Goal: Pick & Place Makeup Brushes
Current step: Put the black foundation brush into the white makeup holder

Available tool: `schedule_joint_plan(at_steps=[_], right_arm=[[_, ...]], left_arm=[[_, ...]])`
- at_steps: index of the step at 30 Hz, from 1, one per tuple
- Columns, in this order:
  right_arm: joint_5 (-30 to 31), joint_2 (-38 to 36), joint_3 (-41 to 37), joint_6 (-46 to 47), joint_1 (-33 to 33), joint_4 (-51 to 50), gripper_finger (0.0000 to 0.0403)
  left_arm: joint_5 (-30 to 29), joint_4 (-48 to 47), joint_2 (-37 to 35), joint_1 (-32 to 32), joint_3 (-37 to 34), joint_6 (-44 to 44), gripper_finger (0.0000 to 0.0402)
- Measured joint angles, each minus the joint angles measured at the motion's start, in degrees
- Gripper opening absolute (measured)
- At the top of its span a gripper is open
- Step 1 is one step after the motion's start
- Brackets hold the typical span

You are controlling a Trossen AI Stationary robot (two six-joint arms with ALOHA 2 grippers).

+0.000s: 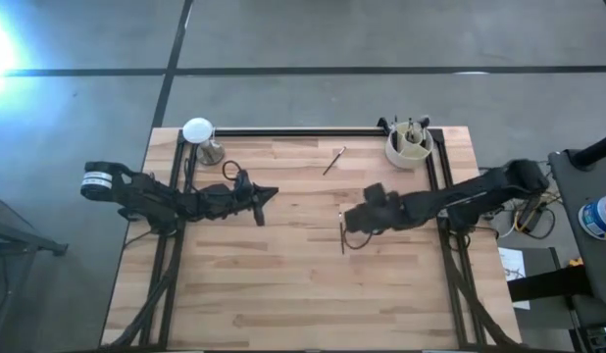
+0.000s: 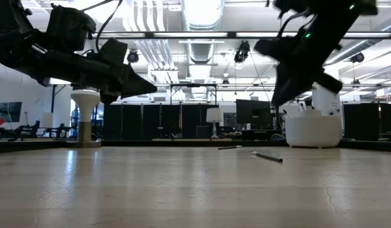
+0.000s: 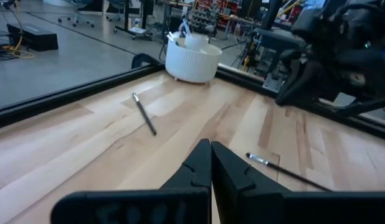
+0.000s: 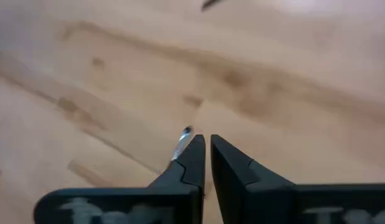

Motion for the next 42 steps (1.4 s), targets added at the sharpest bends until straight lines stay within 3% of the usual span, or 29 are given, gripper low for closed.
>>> schedule_joint_plan(at_steps=[4,11,17,22,32,42], right_arm=[[-5.60,6.16,1.17,0.14,-0.44,5.76,0.0048],[-10.24,14.41,7.11,1.63,-2.61,5.84,0.0108],[-12.60,20.78,13.18,2.80,-4.63,-1.31,0.0133],[-12.57,25.22,19.00,3.05,-5.05,-9.70,0.0129],[-12.66,31.14,22.61,2.22,-6.65,-10.85,0.0096],[-13.18,32.50,22.82,-0.99,-7.17,-10.20,0.0079]], left_arm=[[-0.01,0.02,0.00,0.02,-1.14,0.04,0.0003],[-0.07,0.01,0.00,0.02,-1.87,0.13,0.0003],[-0.07,0.06,-0.01,0.02,-2.27,0.53,0.0003],[-0.09,0.03,-0.02,0.02,-2.30,0.55,0.0003],[-0.09,0.03,-0.02,0.02,-2.30,0.55,0.0003],[-0.09,0.02,-0.02,0.02,-2.30,0.52,0.0003]])
